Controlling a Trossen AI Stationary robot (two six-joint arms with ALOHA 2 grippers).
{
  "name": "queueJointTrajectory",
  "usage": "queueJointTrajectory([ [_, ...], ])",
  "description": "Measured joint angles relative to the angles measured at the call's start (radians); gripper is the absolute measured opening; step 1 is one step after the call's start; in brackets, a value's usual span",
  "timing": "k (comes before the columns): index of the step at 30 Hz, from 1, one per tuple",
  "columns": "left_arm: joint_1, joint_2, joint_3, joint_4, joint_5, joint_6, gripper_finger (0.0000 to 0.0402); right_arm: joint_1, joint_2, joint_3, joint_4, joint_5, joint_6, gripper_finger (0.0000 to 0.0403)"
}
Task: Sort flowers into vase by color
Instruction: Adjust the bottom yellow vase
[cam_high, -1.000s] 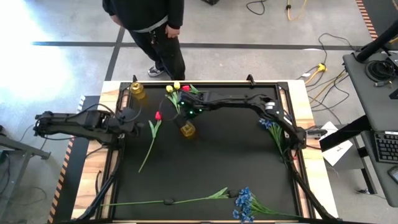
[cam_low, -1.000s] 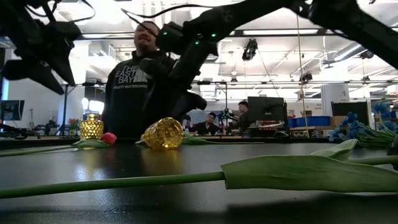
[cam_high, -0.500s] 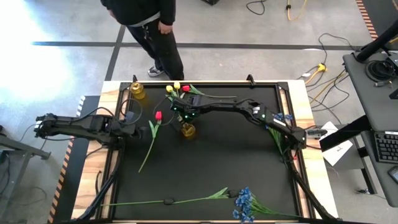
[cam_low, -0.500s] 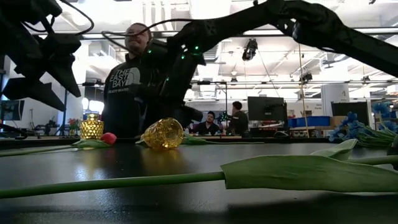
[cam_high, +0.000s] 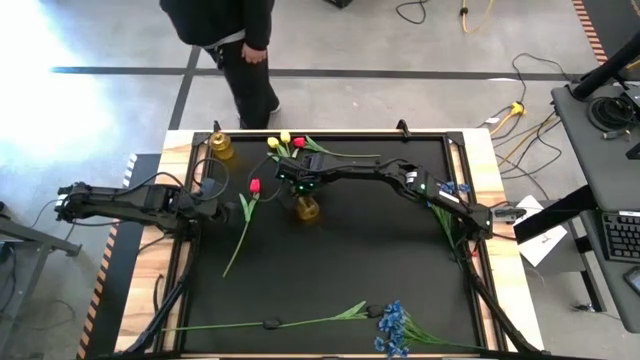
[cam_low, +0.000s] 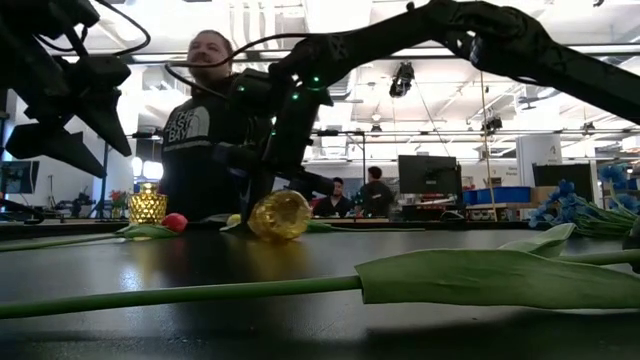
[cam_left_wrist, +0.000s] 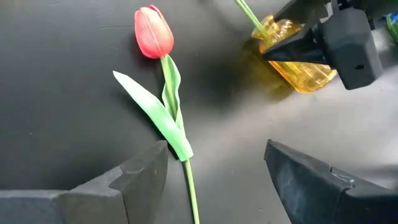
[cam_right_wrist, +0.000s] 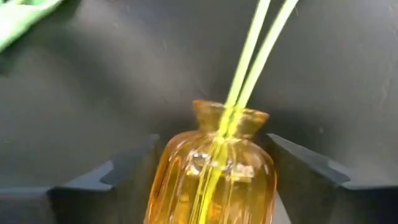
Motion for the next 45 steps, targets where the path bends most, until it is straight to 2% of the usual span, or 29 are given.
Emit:
queueJointTrajectory([
  [5,0.000,-0.003,0.001,0.001,-0.010,-0.003,0.0259,0.001,-0.001,0.000,-0.036,-0.021,0.003,0.0257],
  [11,0.000,-0.002,0.001,0.001,-0.028,-0.005,0.0259,0.002,0.000,-0.004,-0.057,-0.075,0.024,0.0313],
  [14,0.000,-0.003,0.001,0.001,-0.029,-0.005,0.0259,0.003,-0.001,-0.004,-0.092,-0.078,0.025,0.0327],
  [17,0.000,-0.003,0.002,0.000,-0.034,-0.005,0.0259,0.003,-0.001,-0.003,-0.123,-0.079,0.026,0.0324],
  [21,0.000,-0.002,0.001,-0.011,-0.035,-0.005,0.0259,0.002,-0.001,-0.003,-0.115,-0.070,0.045,0.0294],
  [26,0.000,-0.005,0.002,-0.034,-0.038,-0.005,0.0259,0.000,-0.001,-0.010,-0.054,-0.005,0.044,0.0247],
  [31,0.000,-0.014,0.002,-0.062,-0.038,-0.004,0.0259,-0.009,-0.001,-0.042,0.051,0.047,0.045,0.0247],
  [45,0.000,-0.082,0.002,-0.058,-0.046,0.151,0.0259,0.013,-0.001,-0.107,0.428,0.340,-0.046,0.0247],
])
